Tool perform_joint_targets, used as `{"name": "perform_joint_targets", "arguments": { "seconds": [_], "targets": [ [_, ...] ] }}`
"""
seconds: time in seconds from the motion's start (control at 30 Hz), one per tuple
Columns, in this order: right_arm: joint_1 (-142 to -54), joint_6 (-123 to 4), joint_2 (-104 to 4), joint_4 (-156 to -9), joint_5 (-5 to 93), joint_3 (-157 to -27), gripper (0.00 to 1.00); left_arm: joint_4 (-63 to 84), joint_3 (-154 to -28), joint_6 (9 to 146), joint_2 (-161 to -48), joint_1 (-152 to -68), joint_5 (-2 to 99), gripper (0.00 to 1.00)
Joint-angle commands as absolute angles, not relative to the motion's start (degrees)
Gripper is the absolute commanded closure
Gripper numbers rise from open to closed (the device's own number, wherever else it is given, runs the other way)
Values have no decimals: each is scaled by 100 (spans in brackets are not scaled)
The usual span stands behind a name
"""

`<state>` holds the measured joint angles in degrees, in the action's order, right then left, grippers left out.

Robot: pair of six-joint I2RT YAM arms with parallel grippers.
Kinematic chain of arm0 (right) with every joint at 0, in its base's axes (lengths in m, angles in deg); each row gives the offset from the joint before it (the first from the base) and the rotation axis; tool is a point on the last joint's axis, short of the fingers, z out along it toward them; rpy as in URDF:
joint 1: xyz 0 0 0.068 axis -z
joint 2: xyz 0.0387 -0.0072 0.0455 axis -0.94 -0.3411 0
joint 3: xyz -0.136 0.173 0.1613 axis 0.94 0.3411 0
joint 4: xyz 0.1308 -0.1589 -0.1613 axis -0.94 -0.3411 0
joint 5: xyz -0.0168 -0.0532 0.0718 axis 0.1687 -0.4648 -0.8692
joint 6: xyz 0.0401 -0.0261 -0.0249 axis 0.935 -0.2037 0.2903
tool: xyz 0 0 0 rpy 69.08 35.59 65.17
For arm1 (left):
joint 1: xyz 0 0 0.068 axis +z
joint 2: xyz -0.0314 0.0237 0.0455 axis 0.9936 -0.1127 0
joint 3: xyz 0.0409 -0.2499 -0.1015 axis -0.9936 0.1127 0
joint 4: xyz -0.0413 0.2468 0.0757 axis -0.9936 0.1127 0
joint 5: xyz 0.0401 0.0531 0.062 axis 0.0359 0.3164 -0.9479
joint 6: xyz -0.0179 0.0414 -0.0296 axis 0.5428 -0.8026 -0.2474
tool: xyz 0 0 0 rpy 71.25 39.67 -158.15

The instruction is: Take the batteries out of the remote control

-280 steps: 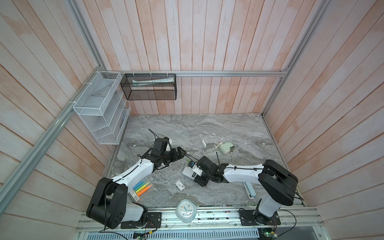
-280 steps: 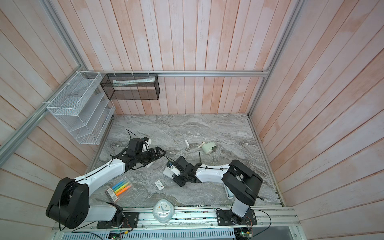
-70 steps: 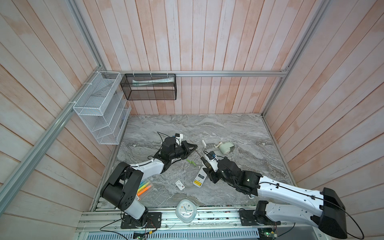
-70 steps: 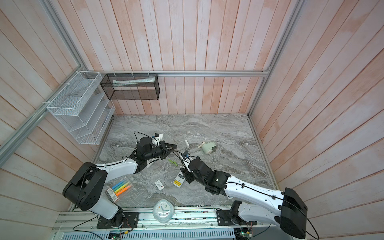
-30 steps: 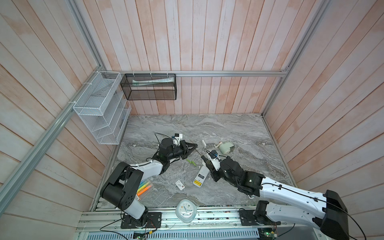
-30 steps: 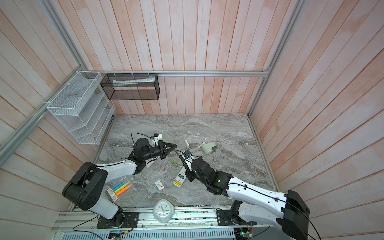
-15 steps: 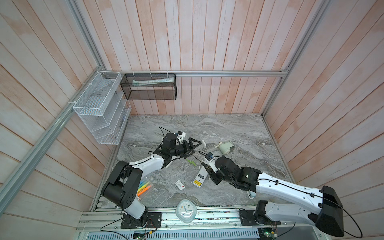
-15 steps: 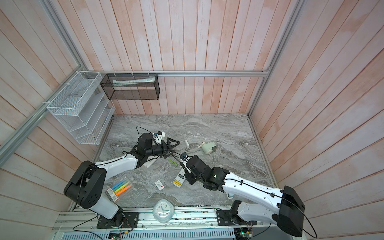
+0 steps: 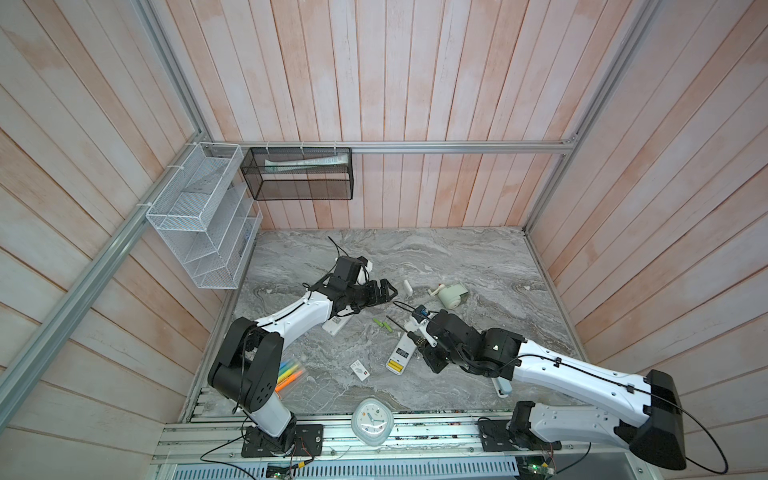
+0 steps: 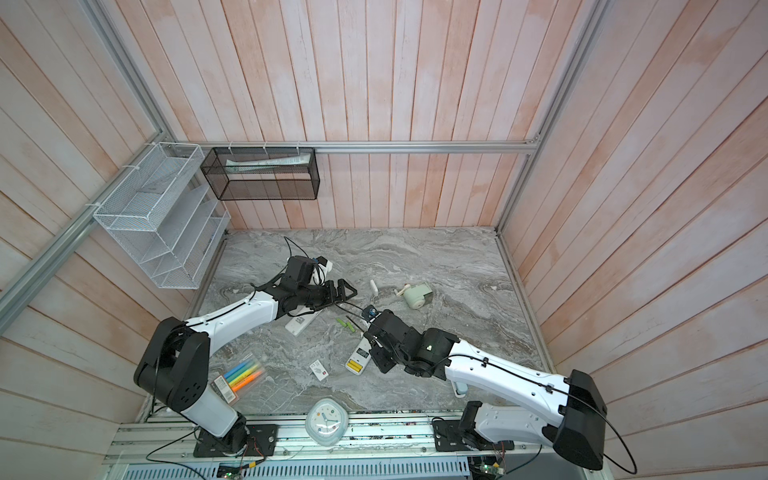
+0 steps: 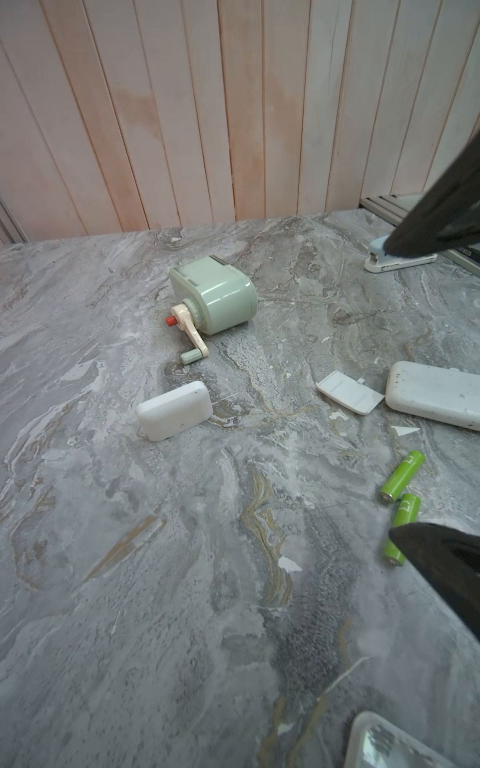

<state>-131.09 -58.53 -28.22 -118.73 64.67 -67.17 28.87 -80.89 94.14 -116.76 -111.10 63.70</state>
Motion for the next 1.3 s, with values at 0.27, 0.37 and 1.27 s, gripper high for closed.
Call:
{"name": "perform_joint_targets", "arguments": {
  "seconds": [0.27, 0.37, 1.27],
  "targets": [
    [-12713, -3974, -2026, -12419, 7528, -6465, 100, 4232, -8636, 7889, -11841, -11875, 5338, 0],
    [-12434, -3902, -1921, -12438, 7588, -6427, 100, 4451, -8703, 7653, -11886, -12246, 5137, 0],
    [-11712, -4475, -1608, -11944, 7241, -6253, 100, 5691, -9667, 7778, -13647, -13776, 3675, 4]
  ]
}}
